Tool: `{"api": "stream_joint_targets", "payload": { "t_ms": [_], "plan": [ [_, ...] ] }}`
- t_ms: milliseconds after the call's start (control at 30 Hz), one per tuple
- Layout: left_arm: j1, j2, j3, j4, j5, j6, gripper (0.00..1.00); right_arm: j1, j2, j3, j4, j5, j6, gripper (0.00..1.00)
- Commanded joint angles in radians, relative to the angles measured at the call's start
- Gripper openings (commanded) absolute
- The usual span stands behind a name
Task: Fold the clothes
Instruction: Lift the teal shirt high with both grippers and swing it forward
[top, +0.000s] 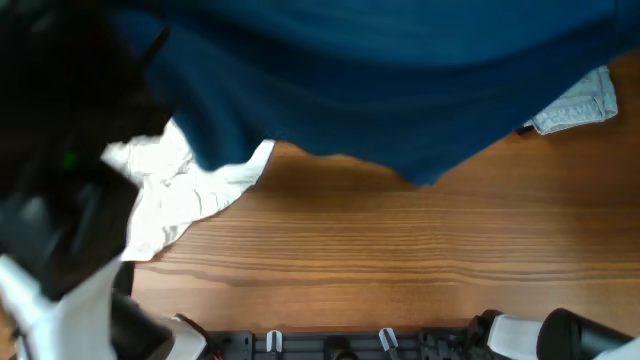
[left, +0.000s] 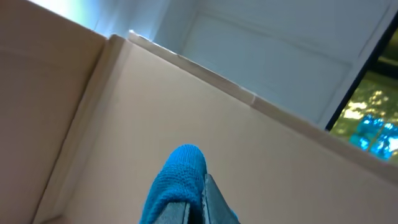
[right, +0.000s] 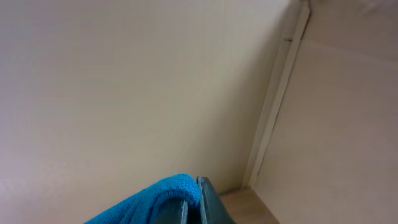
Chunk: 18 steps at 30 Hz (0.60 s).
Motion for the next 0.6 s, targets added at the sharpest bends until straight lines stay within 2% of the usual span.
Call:
{"api": "stream_joint_targets", "payload": {
  "t_ms": [0,367,567],
  "plan": [
    [-0.056,-0.084,0.019,-0.048,-0.084,0.023,0.04,-0.010,-0.050,0.019,-0.018,0.034,0.021,0.04],
    [-0.076,-0.024,0.019,-0.217,-0.137,-0.036,0.04,-0.010,-0.023,0.019,-0.118,0.027,0.050,0.04],
    [0.013,0.096,0.019,-0.343,-0.145,-0.209,0.04,-0.011,0.069,0.019,-0.189,0.028,0.088,0.04]
  ]
}}
